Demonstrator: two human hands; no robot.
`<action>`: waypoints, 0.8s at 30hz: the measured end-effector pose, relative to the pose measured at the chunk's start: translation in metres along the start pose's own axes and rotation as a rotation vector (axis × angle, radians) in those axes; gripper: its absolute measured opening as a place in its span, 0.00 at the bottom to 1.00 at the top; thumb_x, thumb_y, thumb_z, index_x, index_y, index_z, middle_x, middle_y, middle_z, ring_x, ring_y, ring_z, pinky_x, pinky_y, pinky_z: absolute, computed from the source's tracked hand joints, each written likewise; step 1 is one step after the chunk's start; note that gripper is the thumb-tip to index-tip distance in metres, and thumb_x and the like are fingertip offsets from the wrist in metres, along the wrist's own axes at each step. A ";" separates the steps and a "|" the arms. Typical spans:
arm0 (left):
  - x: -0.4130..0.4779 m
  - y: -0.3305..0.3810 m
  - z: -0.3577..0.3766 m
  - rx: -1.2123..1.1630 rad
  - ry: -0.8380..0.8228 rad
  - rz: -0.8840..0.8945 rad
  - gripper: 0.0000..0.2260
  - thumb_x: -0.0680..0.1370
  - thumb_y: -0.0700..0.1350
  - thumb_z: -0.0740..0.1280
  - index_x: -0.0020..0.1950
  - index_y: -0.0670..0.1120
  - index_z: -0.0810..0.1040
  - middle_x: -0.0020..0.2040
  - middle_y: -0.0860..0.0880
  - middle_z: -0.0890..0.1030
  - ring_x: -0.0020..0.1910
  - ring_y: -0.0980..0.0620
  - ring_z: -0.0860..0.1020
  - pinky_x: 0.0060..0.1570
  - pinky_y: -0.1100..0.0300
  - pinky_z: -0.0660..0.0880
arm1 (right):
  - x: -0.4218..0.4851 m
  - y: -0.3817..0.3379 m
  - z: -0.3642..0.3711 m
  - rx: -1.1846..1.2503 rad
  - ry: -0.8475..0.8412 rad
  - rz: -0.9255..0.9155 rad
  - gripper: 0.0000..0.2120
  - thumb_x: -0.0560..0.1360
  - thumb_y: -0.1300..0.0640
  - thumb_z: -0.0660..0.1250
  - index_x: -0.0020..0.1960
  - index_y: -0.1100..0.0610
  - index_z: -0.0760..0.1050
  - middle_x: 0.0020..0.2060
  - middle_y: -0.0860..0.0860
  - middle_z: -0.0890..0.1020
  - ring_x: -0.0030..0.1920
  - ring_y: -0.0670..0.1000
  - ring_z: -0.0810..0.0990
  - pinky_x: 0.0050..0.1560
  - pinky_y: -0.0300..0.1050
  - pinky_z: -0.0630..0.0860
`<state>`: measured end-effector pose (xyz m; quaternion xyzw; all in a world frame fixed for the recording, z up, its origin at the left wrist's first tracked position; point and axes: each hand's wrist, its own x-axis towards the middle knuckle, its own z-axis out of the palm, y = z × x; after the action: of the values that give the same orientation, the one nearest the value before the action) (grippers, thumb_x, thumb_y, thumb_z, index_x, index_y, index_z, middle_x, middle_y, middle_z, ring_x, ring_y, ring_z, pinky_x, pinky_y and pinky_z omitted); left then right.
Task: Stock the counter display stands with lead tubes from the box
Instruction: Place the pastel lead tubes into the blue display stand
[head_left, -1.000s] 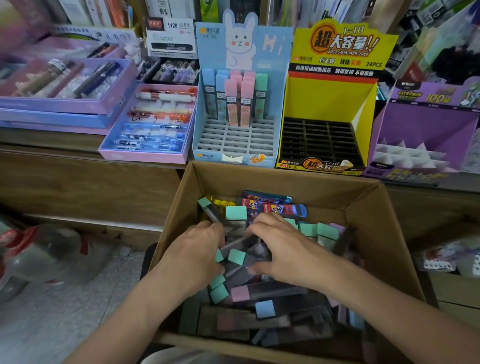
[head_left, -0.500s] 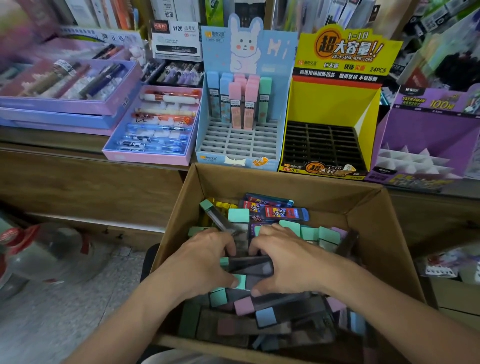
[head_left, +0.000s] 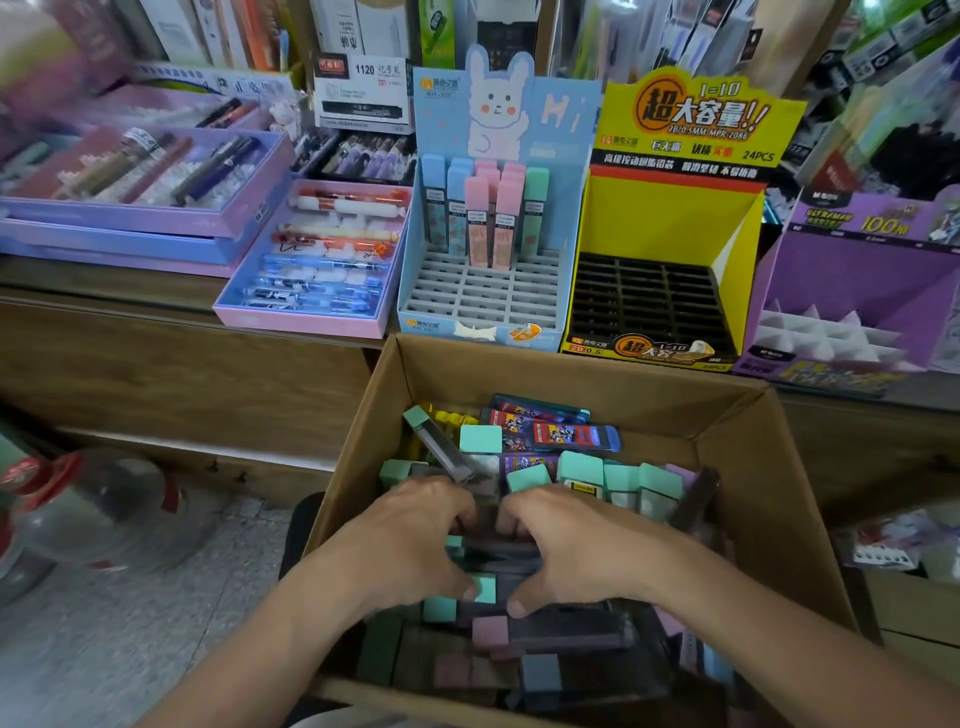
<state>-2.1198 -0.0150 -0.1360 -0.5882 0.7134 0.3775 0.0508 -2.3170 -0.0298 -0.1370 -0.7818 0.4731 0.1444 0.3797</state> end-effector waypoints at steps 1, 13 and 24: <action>0.000 0.000 0.000 0.003 -0.003 0.000 0.18 0.67 0.53 0.81 0.49 0.62 0.75 0.55 0.60 0.74 0.56 0.58 0.73 0.54 0.60 0.74 | 0.000 -0.001 0.000 0.003 -0.019 0.002 0.24 0.68 0.45 0.81 0.58 0.51 0.75 0.51 0.46 0.77 0.48 0.49 0.78 0.40 0.45 0.75; 0.002 -0.005 -0.004 -0.179 0.099 -0.018 0.22 0.70 0.57 0.78 0.60 0.64 0.75 0.57 0.62 0.75 0.56 0.60 0.75 0.53 0.62 0.75 | -0.003 0.019 -0.014 0.181 0.113 0.000 0.16 0.73 0.43 0.75 0.38 0.51 0.71 0.33 0.46 0.74 0.34 0.47 0.72 0.36 0.47 0.65; 0.008 -0.007 -0.008 -0.562 0.211 0.037 0.18 0.71 0.58 0.77 0.58 0.65 0.76 0.51 0.65 0.82 0.50 0.65 0.81 0.47 0.65 0.77 | -0.020 0.038 -0.027 0.627 0.252 -0.004 0.11 0.81 0.50 0.70 0.52 0.58 0.82 0.45 0.53 0.86 0.49 0.56 0.84 0.54 0.53 0.75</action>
<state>-2.1134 -0.0260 -0.1378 -0.6022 0.5927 0.4979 -0.1953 -2.3628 -0.0472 -0.1245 -0.6397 0.5362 -0.1066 0.5403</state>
